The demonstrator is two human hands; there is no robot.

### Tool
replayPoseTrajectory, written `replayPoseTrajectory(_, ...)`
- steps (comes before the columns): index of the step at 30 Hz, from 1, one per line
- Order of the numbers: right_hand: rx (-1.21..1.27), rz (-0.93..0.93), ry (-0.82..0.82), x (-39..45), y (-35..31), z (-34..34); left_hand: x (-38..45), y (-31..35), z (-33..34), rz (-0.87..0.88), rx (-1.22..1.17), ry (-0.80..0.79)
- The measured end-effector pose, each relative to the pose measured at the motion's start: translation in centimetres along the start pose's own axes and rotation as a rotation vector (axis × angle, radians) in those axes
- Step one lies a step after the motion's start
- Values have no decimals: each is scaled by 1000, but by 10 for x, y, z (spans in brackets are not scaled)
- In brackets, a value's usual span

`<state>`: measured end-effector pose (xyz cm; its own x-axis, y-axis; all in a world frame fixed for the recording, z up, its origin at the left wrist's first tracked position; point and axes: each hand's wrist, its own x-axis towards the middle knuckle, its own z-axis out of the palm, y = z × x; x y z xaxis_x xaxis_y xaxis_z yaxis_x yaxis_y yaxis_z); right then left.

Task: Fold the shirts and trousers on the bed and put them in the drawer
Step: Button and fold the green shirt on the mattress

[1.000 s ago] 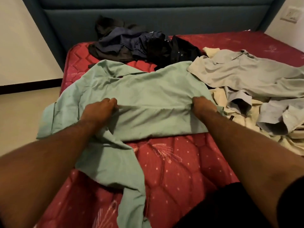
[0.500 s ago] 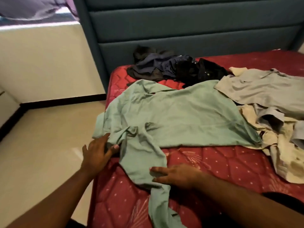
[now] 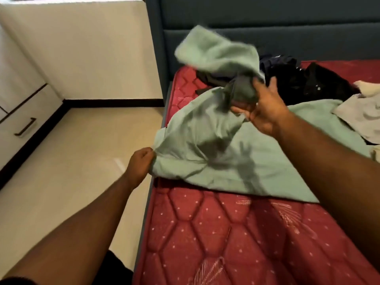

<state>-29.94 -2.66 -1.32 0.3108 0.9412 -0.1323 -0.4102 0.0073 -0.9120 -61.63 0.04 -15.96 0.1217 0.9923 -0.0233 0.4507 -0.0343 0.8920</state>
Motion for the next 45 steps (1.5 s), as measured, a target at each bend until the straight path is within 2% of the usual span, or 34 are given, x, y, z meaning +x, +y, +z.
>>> replayPoseTrajectory(3, -293, -39, 103, 40, 21, -16, 23, -9, 6, 41, 107, 39)
replayPoseTrajectory(5, -442, -132, 100, 29, 54, -34, 20, -19, 6, 7, 315, -1)
replayPoseTrajectory(7, -604, -103, 65, 12, 83, -61, 26, -23, 0, -117, 561, -86)
replayPoseTrajectory(9, -925, -57, -35, -19, 105, -101, 21, -8, -9, -249, 732, -220)
replayPoseTrajectory(10, -1086, -37, -86, -29, 114, -121, 20, 3, -9, -288, 895, -284)
replayPoseTrajectory(11, -1203, -26, -101, -37, 120, -139, 18, 18, -4, -265, 1138, -299)
replayPoseTrajectory(12, -1278, -24, -70, -45, 123, -157, 13, 38, 9, -158, 1376, -243)
replayPoseTrajectory(13, -1316, -36, -19, -49, 125, -172, 12, 60, 29, 18, 1477, -161)
replayPoseTrajectory(14, -1363, -85, 28, -55, 123, -185, 11, 78, 56, 266, 1387, -100)
replayPoseTrajectory(15, -1426, -145, 57, -56, 121, -196, 10, 93, 82, 469, 1168, -154)
replayPoseTrajectory(16, -1524, -160, 65, -58, 116, -205, 9, 107, 105, 564, 928, -333)
replayPoseTrajectory(17, -1613, -144, 81, -61, 108, -214, 10, 114, 127, 583, 784, -534)
replayPoseTrajectory(18, -1681, -113, 104, -60, 100, -225, 13, 116, 147, 561, 724, -668)
replayPoseTrajectory(21, -1822, 62, 145, -48, 74, -277, 34, 107, 187, 464, 815, -777)
replayPoseTrajectory(24, -1882, 141, 211, -44, 54, -325, 58, 96, 197, 514, 1157, -745)
replayPoseTrajectory(26, -1810, 143, 291, -47, 45, -343, 66, 93, 195, 507, 1248, -719)
replayPoseTrajectory(30, -1814, 124, 424, -45, 27, -350, 83, 90, 199, 457, 1195, -676)
replayPoseTrajectory(34, -1972, 238, 498, -23, 16, -345, 87, 97, 209, 523, 1218, -390)
replayPoseTrajectory(36, -1978, 251, 555, -16, 17, -338, 81, 97, 211, 549, 1167, -315)
replayPoseTrajectory(38, -2030, 184, 614, -13, 22, -328, 69, 95, 216, 646, 1052, -264)
replayPoseTrajectory(40, -2043, -8, 638, -17, 41, -312, 50, 95, 226, 873, 938, -156)
replayPoseTrajectory(41, -1990, -155, 613, -22, 55, -300, 39, 93, 232, 960, 892, -154)
replayPoseTrajectory(43, -1829, -391, 417, -38, 87, -280, 19, 77, 242, 1000, 865, -345)
replayPoseTrajectory(44, -1781, -411, 279, -47, 101, -278, 11, 65, 245, 965, 883, -457)
replayPoseTrajectory(45, -1756, -331, 188, -54, 110, -284, 8, 55, 244, 917, 926, -545)
